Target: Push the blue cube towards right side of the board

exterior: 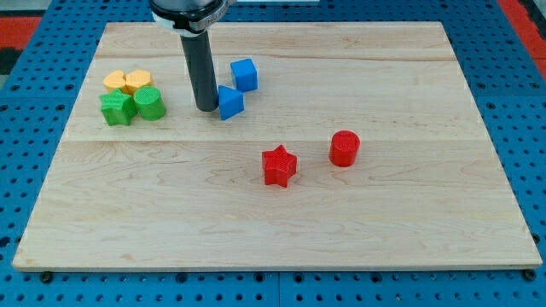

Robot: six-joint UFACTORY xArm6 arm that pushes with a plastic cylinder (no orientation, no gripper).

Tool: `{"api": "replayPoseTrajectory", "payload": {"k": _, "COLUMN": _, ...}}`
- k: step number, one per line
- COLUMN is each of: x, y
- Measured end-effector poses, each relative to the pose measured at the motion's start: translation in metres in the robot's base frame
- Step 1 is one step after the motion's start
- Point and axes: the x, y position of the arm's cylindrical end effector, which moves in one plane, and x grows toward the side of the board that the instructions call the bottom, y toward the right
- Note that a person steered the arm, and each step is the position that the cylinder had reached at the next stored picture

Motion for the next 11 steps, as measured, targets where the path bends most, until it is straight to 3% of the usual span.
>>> {"api": "replayPoseTrajectory", "payload": {"k": 3, "x": 0.0, "y": 0.034}}
{"api": "replayPoseTrajectory", "payload": {"k": 5, "x": -0.029, "y": -0.018}}
{"api": "replayPoseTrajectory", "payload": {"k": 6, "x": -0.062, "y": 0.001}}
{"api": "replayPoseTrajectory", "payload": {"k": 8, "x": -0.078, "y": 0.057}}
{"api": "replayPoseTrajectory", "payload": {"k": 10, "x": -0.057, "y": 0.064}}
{"api": "replayPoseTrajectory", "payload": {"k": 11, "x": -0.053, "y": 0.095}}
